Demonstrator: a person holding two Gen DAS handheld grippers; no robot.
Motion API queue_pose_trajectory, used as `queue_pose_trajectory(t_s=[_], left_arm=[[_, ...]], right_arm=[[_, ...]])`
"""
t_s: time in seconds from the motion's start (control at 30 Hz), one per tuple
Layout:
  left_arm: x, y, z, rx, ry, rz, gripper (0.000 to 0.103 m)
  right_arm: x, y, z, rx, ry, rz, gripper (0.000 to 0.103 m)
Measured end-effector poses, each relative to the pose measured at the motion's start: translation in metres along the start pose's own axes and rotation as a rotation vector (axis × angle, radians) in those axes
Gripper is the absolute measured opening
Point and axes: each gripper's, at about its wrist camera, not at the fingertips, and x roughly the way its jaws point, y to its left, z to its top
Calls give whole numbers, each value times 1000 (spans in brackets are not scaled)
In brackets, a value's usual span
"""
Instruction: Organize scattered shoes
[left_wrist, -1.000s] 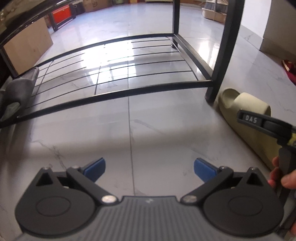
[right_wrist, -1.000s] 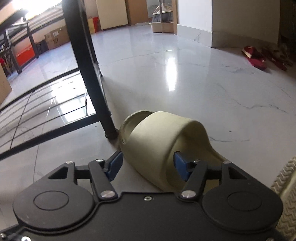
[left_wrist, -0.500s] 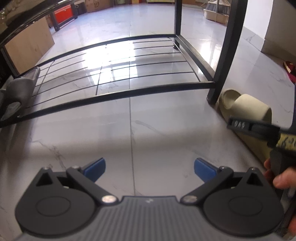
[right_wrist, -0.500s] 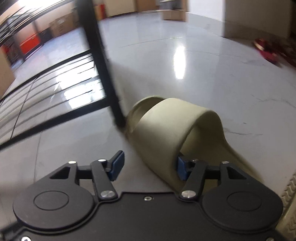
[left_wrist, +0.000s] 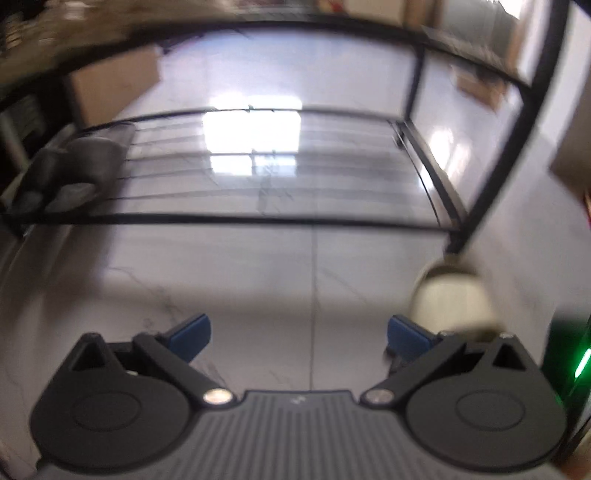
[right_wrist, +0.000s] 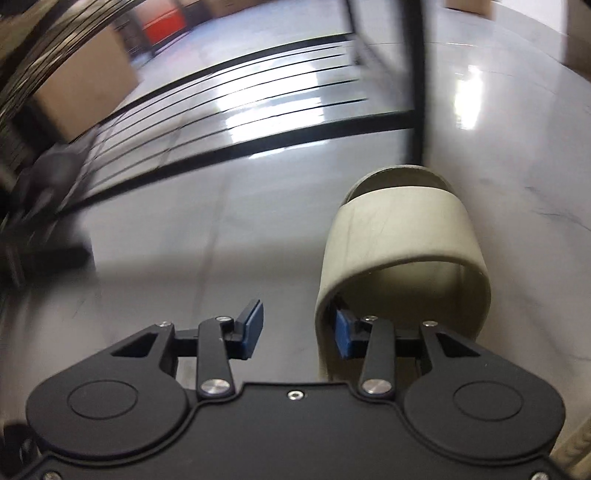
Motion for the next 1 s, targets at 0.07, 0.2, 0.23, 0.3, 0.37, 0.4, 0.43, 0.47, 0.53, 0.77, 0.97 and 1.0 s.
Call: queue_pose_trajectory(t_s=[0.07, 0.2, 0.23, 0.3, 0.37, 0.4, 0.43, 0.47, 0.53, 0.77, 0.97, 1.0], left_arm=[[-9, 15, 4, -71, -34, 1, 102], [-7, 26, 7, -129, -11, -12, 102], [-5, 24, 6, -119, 3, -15, 102], [0, 20, 6, -99, 31, -21, 102], [5, 16, 5, -79, 59, -28, 102], [7, 14, 5, -69, 73, -31, 102], [10, 12, 5, -59, 87, -34, 102], [12, 10, 4, -48, 100, -38, 102], [18, -2, 1, 20, 117, -57, 102], [28, -35, -12, 212, 107, -55, 102], [33, -31, -11, 186, 122, -65, 102], [34, -29, -11, 176, 124, -62, 102]], right_arm=[[0, 16, -5, -36, 13, 39, 41], [-6, 38, -13, -75, 20, 65, 48], [-11, 40, -15, -70, 7, 57, 52], [-29, 36, -17, -26, -57, 25, 70], [-52, 25, -19, 37, -133, 20, 78], [-64, 19, -21, 69, -170, 15, 84], [-74, 14, -24, 91, -193, 9, 85], [-84, 8, -28, 113, -218, -5, 86], [-117, -9, -43, 180, -295, -81, 90], [-194, -50, -96, 443, -512, -383, 97], [-204, -103, -126, 641, -509, -610, 101], [-200, -111, -128, 668, -492, -613, 101]])
